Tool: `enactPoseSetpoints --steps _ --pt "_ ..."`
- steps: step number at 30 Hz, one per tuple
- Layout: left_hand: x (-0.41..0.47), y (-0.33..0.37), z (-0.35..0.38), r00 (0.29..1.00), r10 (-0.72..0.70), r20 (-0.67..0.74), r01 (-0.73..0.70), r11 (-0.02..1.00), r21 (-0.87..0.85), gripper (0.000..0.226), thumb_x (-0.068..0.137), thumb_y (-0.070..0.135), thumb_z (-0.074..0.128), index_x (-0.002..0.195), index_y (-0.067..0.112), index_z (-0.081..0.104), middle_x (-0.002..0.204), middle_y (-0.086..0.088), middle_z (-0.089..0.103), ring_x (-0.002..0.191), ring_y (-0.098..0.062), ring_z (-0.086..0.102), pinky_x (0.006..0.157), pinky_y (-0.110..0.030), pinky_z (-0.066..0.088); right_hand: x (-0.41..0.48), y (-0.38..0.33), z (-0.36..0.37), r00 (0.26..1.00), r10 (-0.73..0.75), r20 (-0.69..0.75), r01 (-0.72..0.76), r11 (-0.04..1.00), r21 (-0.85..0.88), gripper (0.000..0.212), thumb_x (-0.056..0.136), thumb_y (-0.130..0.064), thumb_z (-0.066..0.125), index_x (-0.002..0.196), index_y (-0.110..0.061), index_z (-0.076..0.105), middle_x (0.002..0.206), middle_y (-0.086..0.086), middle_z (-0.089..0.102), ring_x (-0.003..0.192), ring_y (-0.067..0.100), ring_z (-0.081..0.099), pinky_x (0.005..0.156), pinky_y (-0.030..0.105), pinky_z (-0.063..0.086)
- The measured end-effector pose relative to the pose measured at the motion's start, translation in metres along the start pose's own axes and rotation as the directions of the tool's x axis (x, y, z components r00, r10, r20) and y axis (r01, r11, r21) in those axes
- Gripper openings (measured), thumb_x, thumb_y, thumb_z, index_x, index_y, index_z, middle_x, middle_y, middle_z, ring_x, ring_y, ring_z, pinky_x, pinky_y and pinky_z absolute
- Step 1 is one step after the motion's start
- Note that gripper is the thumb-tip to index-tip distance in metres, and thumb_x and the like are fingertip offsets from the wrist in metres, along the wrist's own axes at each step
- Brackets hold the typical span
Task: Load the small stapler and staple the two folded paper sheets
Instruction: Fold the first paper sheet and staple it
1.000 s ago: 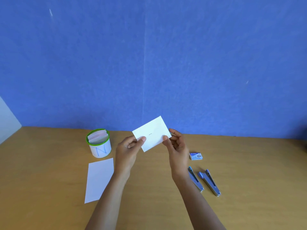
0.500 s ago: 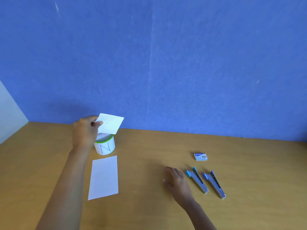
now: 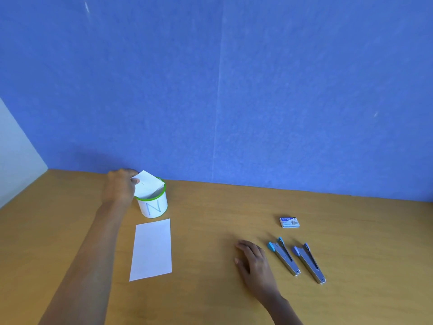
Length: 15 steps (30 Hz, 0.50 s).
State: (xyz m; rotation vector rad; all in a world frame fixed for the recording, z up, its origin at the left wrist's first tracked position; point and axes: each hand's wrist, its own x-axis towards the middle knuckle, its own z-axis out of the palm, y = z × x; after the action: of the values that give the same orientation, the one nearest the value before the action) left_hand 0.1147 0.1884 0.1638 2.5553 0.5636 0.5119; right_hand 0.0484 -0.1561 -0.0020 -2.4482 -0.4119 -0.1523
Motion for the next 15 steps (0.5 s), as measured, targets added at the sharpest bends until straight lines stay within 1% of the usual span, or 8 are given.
enactPoseSetpoints --steps 1,3,6,8,10,13,15 --pt "0.0 0.0 0.002 1.0 -0.005 0.01 0.005 1.0 0.0 0.017 0.085 -0.007 0.057 0.092 0.001 0.07 0.095 -0.022 0.068 0.084 -0.032 0.053 0.066 -0.031 0.039 0.0 0.001 0.0 1.0 -0.002 -0.001 0.002 1.0 0.0 0.033 0.091 -0.023 0.059 0.124 -0.018 0.058 0.129 -0.008 0.052 0.12 0.011 0.044 0.101 0.014 0.026" --pt "0.001 0.0 0.006 0.999 -0.007 0.032 0.007 1.0 -0.004 0.023 0.085 -0.009 0.055 0.096 0.003 0.071 0.097 -0.02 0.068 0.085 -0.031 0.052 0.067 -0.03 0.037 -0.001 0.002 0.001 1.0 -0.007 -0.001 0.007 1.0 -0.001 0.033 0.091 -0.024 0.058 0.124 -0.017 0.058 0.129 -0.007 0.052 0.12 0.011 0.044 0.102 0.014 0.026" --pt "0.004 0.001 0.009 0.999 -0.004 0.048 0.004 1.0 0.002 0.024 0.085 -0.007 0.056 0.101 0.004 0.071 0.104 -0.02 0.066 0.094 -0.036 0.057 0.068 -0.029 0.036 0.0 0.002 0.002 1.0 -0.01 -0.002 0.01 1.0 0.002 0.034 0.092 -0.025 0.058 0.125 -0.018 0.058 0.13 -0.009 0.05 0.121 0.009 0.043 0.103 0.014 0.026" --pt "0.009 0.001 0.008 0.997 -0.021 0.069 0.022 1.0 -0.004 0.027 0.086 -0.008 0.053 0.102 0.003 0.071 0.106 -0.022 0.065 0.096 -0.037 0.058 0.069 -0.029 0.036 0.0 0.003 0.002 1.0 -0.015 0.0 0.015 1.0 0.002 0.034 0.092 -0.026 0.057 0.125 -0.019 0.057 0.13 -0.009 0.049 0.122 0.008 0.042 0.103 0.014 0.026" --pt "0.015 0.002 0.007 0.995 -0.019 0.095 0.018 1.0 0.014 0.026 0.085 -0.009 0.053 0.103 0.0 0.07 0.106 -0.025 0.065 0.097 -0.038 0.058 0.071 -0.032 0.041 0.0 0.003 0.002 1.0 -0.016 0.001 0.016 1.0 0.003 0.034 0.092 -0.025 0.057 0.125 -0.018 0.057 0.131 -0.009 0.05 0.122 0.009 0.043 0.104 0.016 0.027" --pt "0.023 0.007 0.002 0.994 -0.006 0.113 -0.004 0.996 0.089 0.021 0.084 -0.008 0.055 0.098 -0.003 0.07 0.106 -0.027 0.063 0.099 -0.042 0.058 0.081 -0.04 0.048 -0.001 0.005 0.002 1.0 -0.018 0.0 0.018 1.0 0.002 0.034 0.092 -0.026 0.057 0.126 -0.018 0.057 0.131 -0.009 0.049 0.123 0.009 0.042 0.104 0.017 0.028" --pt "0.025 0.013 0.002 0.992 0.002 0.126 -0.023 0.987 0.161 0.016 0.082 -0.007 0.055 0.09 -0.003 0.069 0.102 -0.027 0.063 0.095 -0.043 0.06 0.079 -0.041 0.049 -0.001 0.005 0.002 1.0 -0.02 0.0 0.02 1.0 0.001 0.034 0.093 -0.027 0.056 0.126 -0.02 0.056 0.132 -0.01 0.048 0.123 0.007 0.04 0.104 0.016 0.027"
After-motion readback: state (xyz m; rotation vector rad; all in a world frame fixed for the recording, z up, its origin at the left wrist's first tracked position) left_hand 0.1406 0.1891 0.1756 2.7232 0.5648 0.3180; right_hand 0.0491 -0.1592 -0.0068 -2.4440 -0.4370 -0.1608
